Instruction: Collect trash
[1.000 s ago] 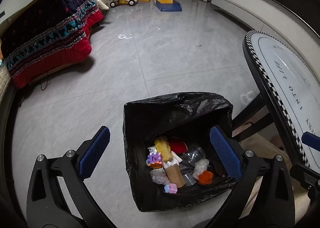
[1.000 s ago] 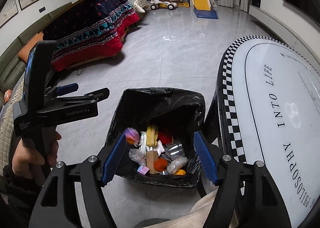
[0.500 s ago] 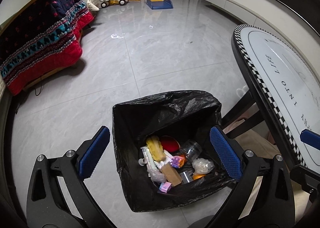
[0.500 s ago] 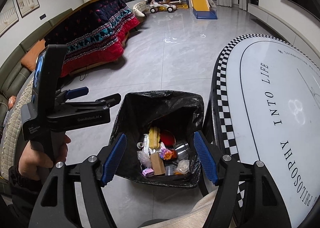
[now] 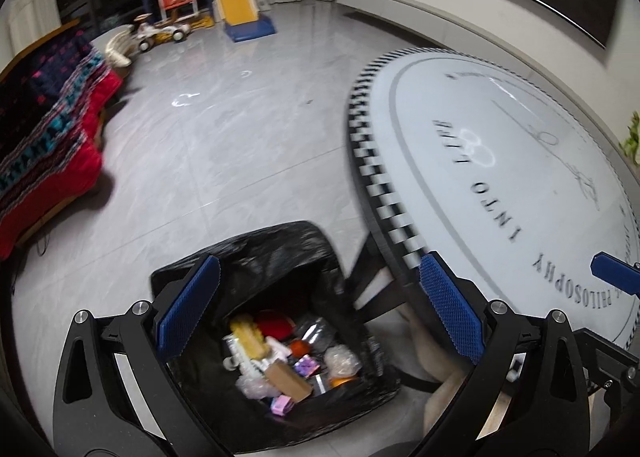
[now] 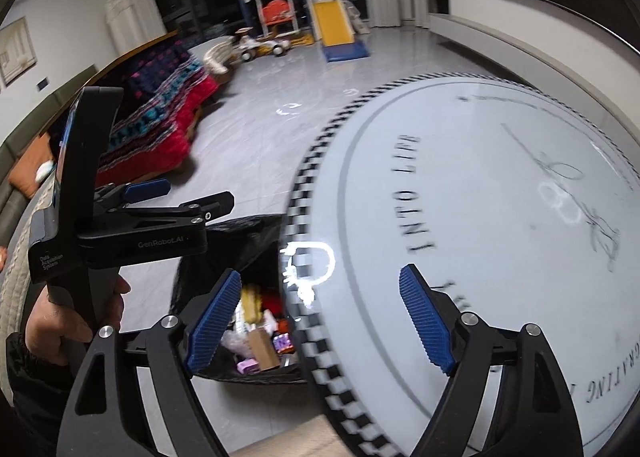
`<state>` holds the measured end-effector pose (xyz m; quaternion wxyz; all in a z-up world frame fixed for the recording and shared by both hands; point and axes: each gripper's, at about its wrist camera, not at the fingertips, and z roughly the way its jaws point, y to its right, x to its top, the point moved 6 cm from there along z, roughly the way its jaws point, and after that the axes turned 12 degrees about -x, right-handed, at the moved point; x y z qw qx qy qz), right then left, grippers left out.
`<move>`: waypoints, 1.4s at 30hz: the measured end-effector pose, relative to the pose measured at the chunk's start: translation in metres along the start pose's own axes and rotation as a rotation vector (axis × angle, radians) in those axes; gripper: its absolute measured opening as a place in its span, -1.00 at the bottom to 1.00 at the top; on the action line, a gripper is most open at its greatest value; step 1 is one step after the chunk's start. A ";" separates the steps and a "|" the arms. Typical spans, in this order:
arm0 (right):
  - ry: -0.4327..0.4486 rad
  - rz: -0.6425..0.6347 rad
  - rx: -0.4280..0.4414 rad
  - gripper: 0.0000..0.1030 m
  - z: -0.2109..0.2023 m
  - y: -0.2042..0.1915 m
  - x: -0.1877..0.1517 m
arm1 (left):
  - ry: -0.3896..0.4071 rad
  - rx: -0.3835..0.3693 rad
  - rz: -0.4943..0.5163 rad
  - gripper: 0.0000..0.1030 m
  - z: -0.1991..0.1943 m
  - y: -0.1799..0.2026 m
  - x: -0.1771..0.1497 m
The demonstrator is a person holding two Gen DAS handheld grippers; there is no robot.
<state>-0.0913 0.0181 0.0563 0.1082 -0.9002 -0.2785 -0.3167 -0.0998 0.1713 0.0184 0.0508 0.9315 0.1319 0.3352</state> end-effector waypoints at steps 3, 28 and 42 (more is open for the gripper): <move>0.000 0.060 -0.047 0.62 0.001 0.037 -0.001 | -0.004 -0.047 0.054 0.88 0.014 0.036 0.012; -0.025 0.429 -0.383 0.69 0.040 0.249 -0.056 | -0.121 -0.221 0.264 0.88 0.133 0.222 0.033; -0.053 0.430 -0.431 0.89 0.070 0.266 -0.057 | -0.109 -0.170 0.262 0.88 0.149 0.224 0.028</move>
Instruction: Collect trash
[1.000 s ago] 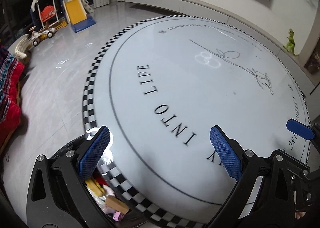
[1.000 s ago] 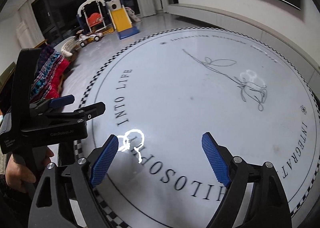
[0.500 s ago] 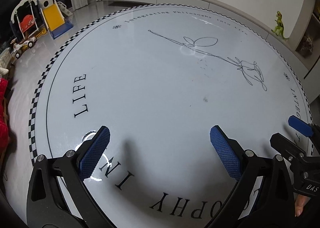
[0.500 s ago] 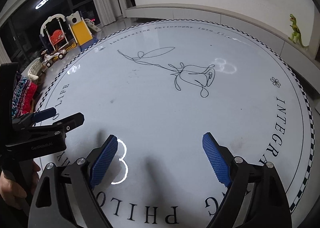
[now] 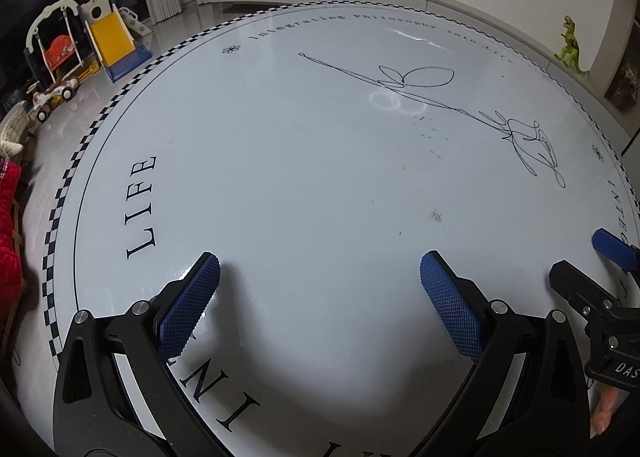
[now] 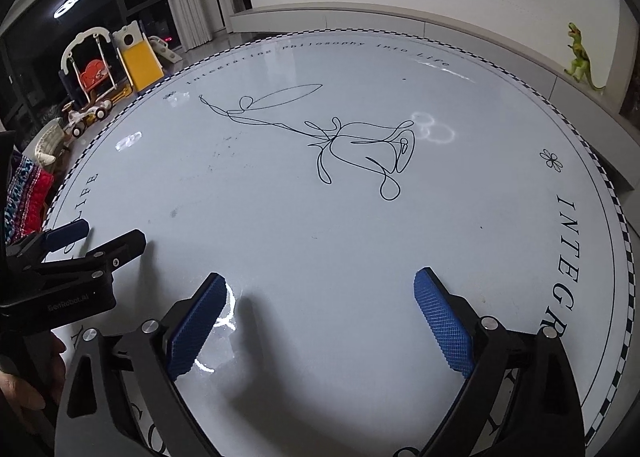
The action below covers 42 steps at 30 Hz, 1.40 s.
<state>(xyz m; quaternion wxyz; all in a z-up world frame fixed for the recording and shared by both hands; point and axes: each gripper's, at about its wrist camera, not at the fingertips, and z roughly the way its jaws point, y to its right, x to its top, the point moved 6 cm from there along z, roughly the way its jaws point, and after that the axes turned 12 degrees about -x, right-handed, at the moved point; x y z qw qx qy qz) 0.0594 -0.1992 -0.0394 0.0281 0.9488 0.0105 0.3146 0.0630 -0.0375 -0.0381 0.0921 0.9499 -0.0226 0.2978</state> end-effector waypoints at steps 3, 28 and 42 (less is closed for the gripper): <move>-0.008 -0.030 -0.026 0.94 0.003 -0.006 0.000 | 0.002 0.001 -0.001 0.88 -0.002 0.002 -0.002; -0.017 -0.063 -0.068 0.95 0.005 -0.019 0.002 | 0.002 0.008 -0.008 0.88 -0.001 0.000 -0.001; -0.017 -0.063 -0.068 0.95 0.004 -0.019 0.002 | 0.002 0.008 -0.008 0.88 -0.001 0.000 -0.001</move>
